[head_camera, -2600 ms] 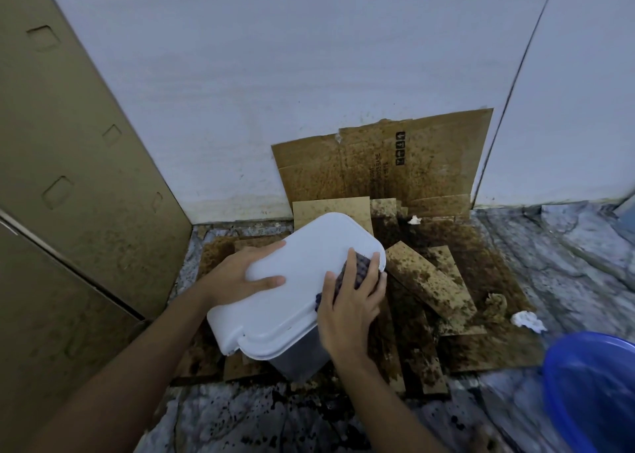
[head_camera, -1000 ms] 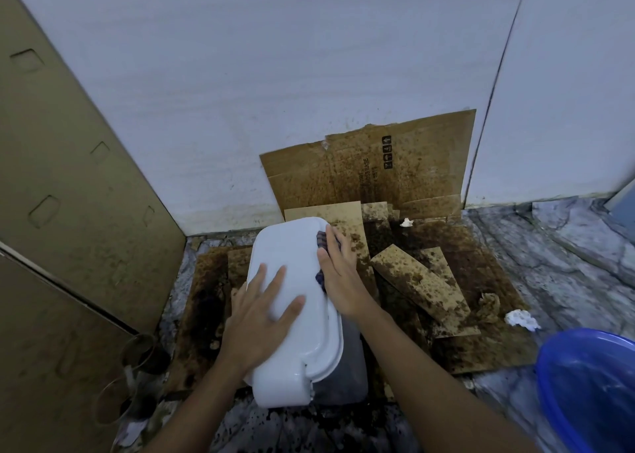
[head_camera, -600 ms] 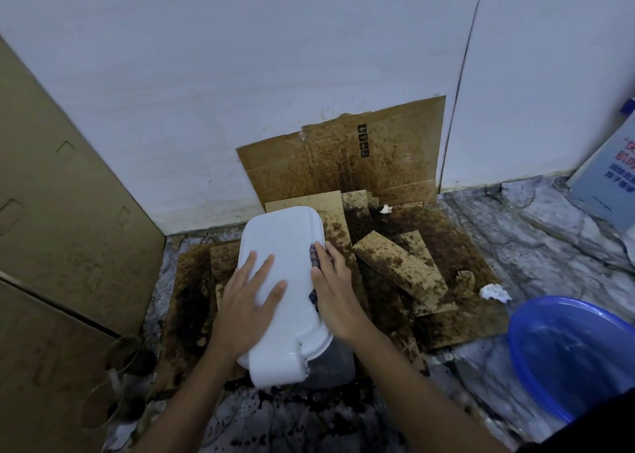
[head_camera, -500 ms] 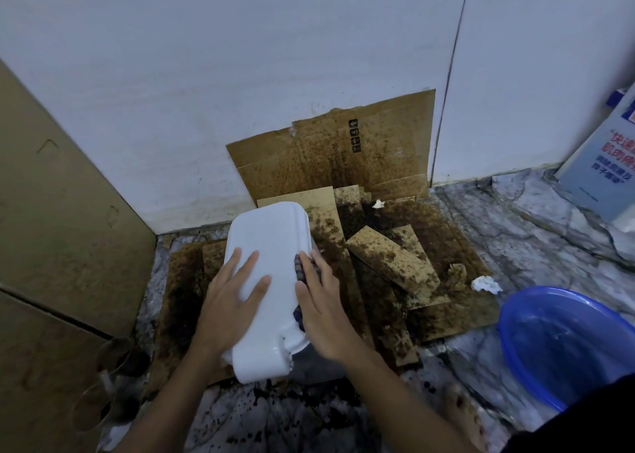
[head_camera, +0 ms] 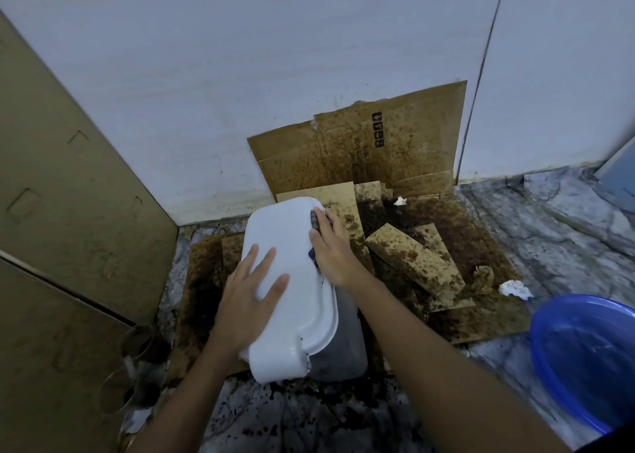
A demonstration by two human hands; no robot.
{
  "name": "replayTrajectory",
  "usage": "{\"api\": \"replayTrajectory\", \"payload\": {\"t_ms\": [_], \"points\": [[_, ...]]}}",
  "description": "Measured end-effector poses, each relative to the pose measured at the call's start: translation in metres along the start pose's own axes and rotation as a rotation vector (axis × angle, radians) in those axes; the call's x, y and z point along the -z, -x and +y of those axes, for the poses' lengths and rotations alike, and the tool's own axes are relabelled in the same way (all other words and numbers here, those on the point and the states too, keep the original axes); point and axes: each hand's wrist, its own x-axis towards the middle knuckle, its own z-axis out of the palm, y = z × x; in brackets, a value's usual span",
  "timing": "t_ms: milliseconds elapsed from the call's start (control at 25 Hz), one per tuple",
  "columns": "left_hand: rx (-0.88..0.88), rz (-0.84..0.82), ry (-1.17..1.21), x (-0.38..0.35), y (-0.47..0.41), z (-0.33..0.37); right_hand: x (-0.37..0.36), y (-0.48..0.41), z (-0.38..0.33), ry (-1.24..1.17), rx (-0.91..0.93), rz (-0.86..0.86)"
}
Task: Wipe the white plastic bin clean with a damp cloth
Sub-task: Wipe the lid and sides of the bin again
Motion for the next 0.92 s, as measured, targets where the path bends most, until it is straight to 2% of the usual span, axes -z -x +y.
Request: {"api": "replayTrajectory", "payload": {"t_ms": [240,400,920], "points": [[-0.011,-0.014,0.007,-0.003,0.001,0.005,0.012,-0.066,-0.005,0.087,-0.030,-0.010],[-0.016,-0.021,0.010,-0.003,0.000,0.011,0.017,-0.069,-0.003,0.104,-0.020,-0.030],[-0.015,0.001,-0.016,-0.002,0.001,0.012,-0.006,0.092,0.002,0.041,-0.027,-0.021]]}}
